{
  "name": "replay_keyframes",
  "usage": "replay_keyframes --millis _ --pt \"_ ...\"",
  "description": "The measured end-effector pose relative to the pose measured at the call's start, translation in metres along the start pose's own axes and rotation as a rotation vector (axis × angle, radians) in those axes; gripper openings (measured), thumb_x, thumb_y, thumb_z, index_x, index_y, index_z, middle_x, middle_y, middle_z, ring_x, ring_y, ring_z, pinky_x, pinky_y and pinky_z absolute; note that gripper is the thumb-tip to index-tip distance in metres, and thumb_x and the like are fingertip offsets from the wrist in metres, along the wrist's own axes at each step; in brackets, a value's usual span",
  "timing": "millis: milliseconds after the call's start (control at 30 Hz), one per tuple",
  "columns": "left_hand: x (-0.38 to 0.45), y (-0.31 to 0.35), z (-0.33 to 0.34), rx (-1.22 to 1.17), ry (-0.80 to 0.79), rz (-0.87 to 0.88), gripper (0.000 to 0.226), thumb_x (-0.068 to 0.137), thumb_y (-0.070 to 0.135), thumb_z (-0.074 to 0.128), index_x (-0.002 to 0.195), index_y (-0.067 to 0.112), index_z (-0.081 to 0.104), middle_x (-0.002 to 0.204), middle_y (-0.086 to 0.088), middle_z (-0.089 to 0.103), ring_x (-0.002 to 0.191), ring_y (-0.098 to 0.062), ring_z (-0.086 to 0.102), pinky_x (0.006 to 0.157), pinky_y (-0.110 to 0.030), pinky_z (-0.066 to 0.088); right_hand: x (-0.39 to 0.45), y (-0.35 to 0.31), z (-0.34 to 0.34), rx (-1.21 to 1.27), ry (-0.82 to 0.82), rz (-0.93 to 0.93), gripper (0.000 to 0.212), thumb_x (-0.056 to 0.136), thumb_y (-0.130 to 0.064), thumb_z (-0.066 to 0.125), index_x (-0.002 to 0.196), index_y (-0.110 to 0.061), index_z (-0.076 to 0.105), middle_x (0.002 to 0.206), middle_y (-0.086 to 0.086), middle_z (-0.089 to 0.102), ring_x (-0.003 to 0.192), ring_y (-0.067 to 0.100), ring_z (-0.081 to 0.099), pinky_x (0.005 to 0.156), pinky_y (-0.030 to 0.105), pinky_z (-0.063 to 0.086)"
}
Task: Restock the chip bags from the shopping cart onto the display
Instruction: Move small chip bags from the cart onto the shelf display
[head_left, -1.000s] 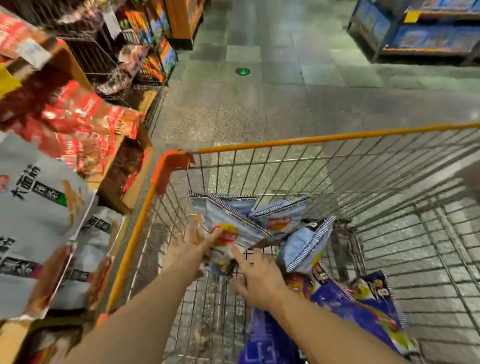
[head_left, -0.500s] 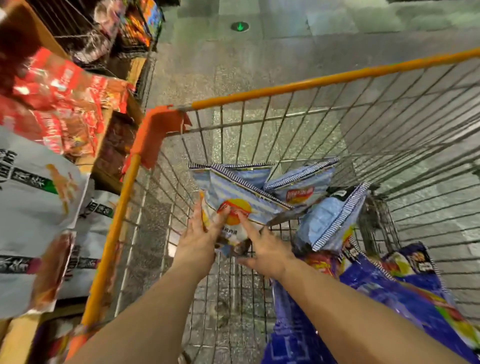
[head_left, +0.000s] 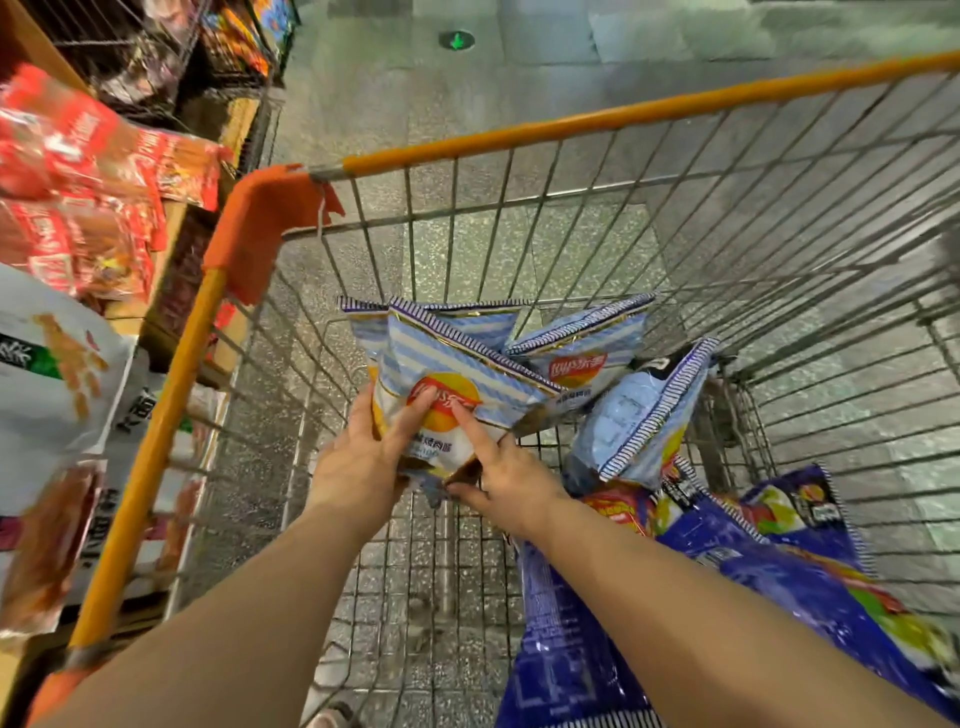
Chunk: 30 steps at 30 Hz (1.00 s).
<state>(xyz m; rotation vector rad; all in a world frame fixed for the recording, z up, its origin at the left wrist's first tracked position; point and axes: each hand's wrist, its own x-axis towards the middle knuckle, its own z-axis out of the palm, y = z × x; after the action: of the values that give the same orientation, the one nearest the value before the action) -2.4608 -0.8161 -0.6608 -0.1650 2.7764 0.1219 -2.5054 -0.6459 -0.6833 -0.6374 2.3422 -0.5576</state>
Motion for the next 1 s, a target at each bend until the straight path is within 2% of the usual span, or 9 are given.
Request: replay_keyframes --millis 100,167,300,500,600,700,833,933,1000 --pt "-0.003 0.0 -0.001 -0.005 0.017 0.003 0.109 0.091 0.036 0.06 0.107 0.055 -0.047 0.155 -0.017 -0.012 0.129 -0.033 0.041 0.103 -0.037 0.036 -0.005 -0.003 -0.003 0.015 -0.003 0.006 0.092 0.092 -0.045 0.056 0.129 -0.057 -0.028 0.142 0.02 0.035 0.124 0.038 0.045 0.098 0.041 0.041" --pt "-0.006 0.001 -0.002 -0.033 0.033 -0.011 0.113 0.09 0.037 0.061 0.104 0.056 -0.05 0.156 -0.016 -0.01 0.129 -0.032 0.042 0.102 -0.037 0.037 -0.011 -0.006 -0.008 0.011 -0.01 0.006 0.092 0.092 -0.044 0.056 0.137 -0.054 -0.025 0.141 0.021 0.033 0.125 0.037 0.044 0.1 0.041 0.04" --pt "-0.018 0.011 -0.011 -0.096 0.08 -0.052 0.12 0.086 0.035 0.067 0.102 0.063 -0.049 0.155 -0.012 0.002 0.125 -0.031 0.046 0.1 -0.038 0.039 -0.023 -0.013 -0.024 -0.099 -0.037 -0.013 0.096 0.093 -0.045 0.055 0.136 -0.049 -0.031 0.135 0.025 0.037 0.121 0.038 0.049 0.096 0.04 0.04" --pt "-0.041 0.024 -0.041 -0.156 0.197 0.012 0.12 0.082 0.033 0.07 0.111 0.065 -0.042 0.148 -0.01 0.018 0.115 -0.035 0.051 0.093 -0.042 0.042 -0.057 -0.025 -0.05 -0.109 0.044 -0.043 0.099 0.09 -0.052 0.056 0.121 -0.056 -0.038 0.137 0.022 0.038 0.118 0.035 0.051 0.095 0.038 0.042" --pt "-0.058 0.033 -0.069 -0.155 0.249 0.086 0.111 0.085 0.038 0.066 0.118 0.059 -0.038 0.143 -0.009 0.025 0.107 -0.034 0.055 0.083 -0.038 0.045 -0.085 -0.036 -0.078 -0.135 0.091 -0.092 0.097 0.092 -0.05 0.053 0.111 -0.061 -0.042 0.136 0.021 0.039 0.115 0.034 0.052 0.091 0.038 0.044" --pt "-0.073 0.043 -0.105 -0.198 0.335 0.147 0.112 0.08 0.04 0.071 0.12 0.064 -0.031 0.137 -0.011 0.034 0.095 -0.037 0.059 0.074 -0.041 0.049 -0.11 -0.049 -0.115 -0.189 0.147 -0.107 0.094 0.093 -0.048 0.052 0.11 -0.06 -0.04 0.132 0.02 0.042 0.112 0.034 0.053 0.09 0.038 0.044" --pt "-0.096 0.056 -0.163 -0.226 0.409 0.155 0.108 0.08 0.044 0.069 0.12 0.065 -0.029 0.144 -0.014 0.031 0.103 -0.039 0.058 0.077 -0.041 0.048 -0.147 -0.078 -0.173 -0.256 0.227 -0.174 0.091 0.093 -0.048 0.052 0.109 -0.06 -0.037 0.125 0.017 0.042 0.105 0.033 0.056 0.086 0.036 0.043" --pt "-0.123 0.06 -0.211 -0.222 0.508 0.135 0.108 0.081 0.049 0.067 0.121 0.066 -0.032 0.143 -0.011 0.031 0.11 -0.035 0.054 0.078 -0.038 0.047 -0.177 -0.105 -0.215 -0.259 0.302 -0.275 0.092 0.091 -0.044 0.058 0.114 -0.06 -0.03 0.132 0.017 0.042 0.114 0.032 0.053 0.09 0.032 0.04" --pt "-0.147 0.058 -0.247 -0.218 0.57 0.121 0.11 0.078 0.049 0.07 0.123 0.066 -0.03 0.137 -0.007 0.032 0.106 -0.034 0.055 0.075 -0.037 0.046 -0.195 -0.126 -0.241 -0.236 0.345 -0.349 0.094 0.089 -0.042 0.062 0.119 -0.06 -0.025 0.135 0.015 0.042 0.117 0.031 0.051 0.088 0.028 0.037"
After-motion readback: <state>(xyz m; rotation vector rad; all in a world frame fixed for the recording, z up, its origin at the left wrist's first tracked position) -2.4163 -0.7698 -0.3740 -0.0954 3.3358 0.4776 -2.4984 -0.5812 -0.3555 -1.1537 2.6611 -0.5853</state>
